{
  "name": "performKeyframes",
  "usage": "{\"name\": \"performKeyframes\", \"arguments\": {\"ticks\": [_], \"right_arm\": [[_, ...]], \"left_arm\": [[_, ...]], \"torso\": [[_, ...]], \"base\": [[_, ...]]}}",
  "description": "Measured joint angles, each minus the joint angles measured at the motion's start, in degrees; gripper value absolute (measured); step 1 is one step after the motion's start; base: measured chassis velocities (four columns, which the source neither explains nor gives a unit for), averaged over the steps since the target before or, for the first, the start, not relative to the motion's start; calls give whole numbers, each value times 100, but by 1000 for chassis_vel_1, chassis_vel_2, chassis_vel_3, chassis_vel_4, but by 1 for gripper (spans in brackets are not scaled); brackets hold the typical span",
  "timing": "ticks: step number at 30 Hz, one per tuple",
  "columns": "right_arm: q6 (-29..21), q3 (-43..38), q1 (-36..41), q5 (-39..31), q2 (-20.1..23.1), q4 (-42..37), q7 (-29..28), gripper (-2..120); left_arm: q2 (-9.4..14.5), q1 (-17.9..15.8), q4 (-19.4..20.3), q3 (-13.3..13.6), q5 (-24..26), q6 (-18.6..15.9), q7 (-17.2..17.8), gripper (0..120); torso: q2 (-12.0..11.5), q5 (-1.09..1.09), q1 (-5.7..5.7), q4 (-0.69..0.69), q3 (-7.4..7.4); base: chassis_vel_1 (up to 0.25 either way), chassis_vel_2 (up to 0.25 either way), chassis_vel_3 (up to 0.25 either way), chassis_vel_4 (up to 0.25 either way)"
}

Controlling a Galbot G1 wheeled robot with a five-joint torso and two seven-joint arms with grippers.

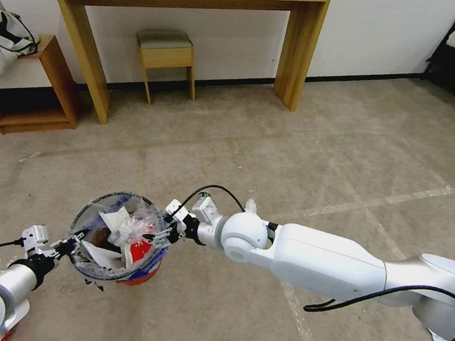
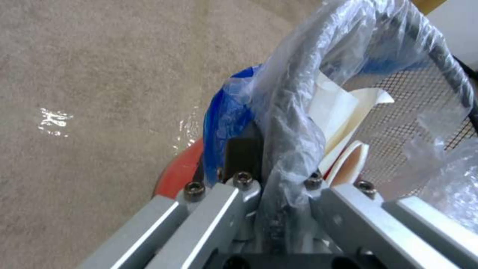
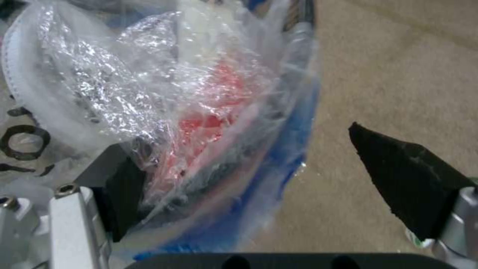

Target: Pick up the trash bin and place the garbage on the floor into it.

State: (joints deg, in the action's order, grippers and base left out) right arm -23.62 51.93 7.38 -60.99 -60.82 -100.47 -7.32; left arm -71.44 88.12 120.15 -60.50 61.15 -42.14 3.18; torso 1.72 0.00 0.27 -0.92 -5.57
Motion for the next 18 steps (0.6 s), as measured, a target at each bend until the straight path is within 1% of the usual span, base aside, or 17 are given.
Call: {"name": "performKeyframes", "arguments": {"ticks": [2, 7, 18], "right_arm": [[0, -72, 83, 8, 107, -18, -3, 93], [14, -123, 125, 24, 194, -36, 2, 93], [9, -123, -48, -78, 67, -76, -20, 93]], "left_arm": [[13, 1, 0, -4, 4, 0, 8, 1], [13, -11, -1, 8, 6, -1, 25, 1], [-4, 1, 9, 7, 9, -1, 28, 1]], "torso": [[0, 0, 0, 0, 0], [0, 0, 0, -1, 0], [0, 0, 0, 0, 0]], "base": [[0, 0, 0, 0], [0, 0, 0, 0], [0, 0, 0, 0]]}}
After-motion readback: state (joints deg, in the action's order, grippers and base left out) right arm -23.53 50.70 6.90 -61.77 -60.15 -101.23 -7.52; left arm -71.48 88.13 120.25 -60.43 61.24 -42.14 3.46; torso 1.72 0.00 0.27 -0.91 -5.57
